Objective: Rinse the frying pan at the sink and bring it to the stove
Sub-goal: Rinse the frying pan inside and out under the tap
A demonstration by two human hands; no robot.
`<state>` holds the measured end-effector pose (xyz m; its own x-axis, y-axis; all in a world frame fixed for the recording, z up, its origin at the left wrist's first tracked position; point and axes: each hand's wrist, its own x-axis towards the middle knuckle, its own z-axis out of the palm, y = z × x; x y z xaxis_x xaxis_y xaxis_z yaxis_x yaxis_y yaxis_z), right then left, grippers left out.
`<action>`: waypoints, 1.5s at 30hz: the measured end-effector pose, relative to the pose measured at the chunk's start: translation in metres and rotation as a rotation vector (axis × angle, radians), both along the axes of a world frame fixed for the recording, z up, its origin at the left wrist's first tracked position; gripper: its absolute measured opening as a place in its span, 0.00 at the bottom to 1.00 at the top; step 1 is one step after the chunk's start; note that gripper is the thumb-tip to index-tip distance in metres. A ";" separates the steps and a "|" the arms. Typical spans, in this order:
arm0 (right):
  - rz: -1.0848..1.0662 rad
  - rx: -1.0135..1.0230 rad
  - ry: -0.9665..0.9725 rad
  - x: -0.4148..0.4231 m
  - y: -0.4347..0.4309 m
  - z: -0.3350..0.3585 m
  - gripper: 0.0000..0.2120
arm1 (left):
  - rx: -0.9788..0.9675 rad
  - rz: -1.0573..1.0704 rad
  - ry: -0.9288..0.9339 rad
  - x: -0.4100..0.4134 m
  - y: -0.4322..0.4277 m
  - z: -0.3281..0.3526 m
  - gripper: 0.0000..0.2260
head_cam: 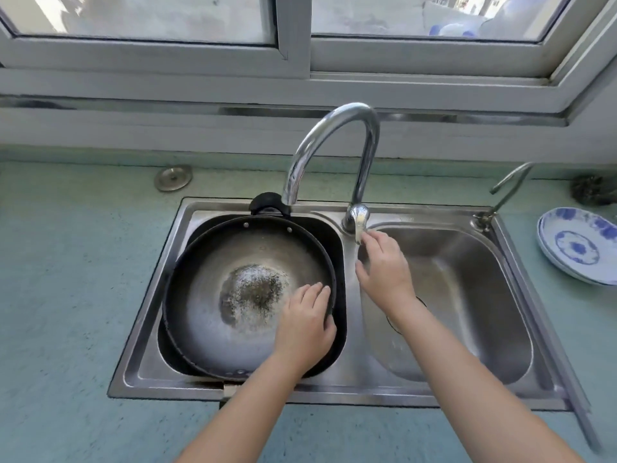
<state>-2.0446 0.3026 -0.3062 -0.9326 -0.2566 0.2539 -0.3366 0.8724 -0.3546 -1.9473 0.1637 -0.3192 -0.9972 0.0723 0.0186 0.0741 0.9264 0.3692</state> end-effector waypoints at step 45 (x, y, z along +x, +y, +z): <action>0.063 0.049 -0.008 0.157 -0.058 -0.035 0.24 | 0.031 0.183 -0.084 0.142 -0.052 -0.017 0.19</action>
<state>-1.8873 0.2441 -0.3416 -0.9162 -0.3270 0.2317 -0.3886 0.8659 -0.3148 -1.8050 0.1121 -0.3363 -0.9919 -0.1092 -0.0654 -0.1262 0.9096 0.3959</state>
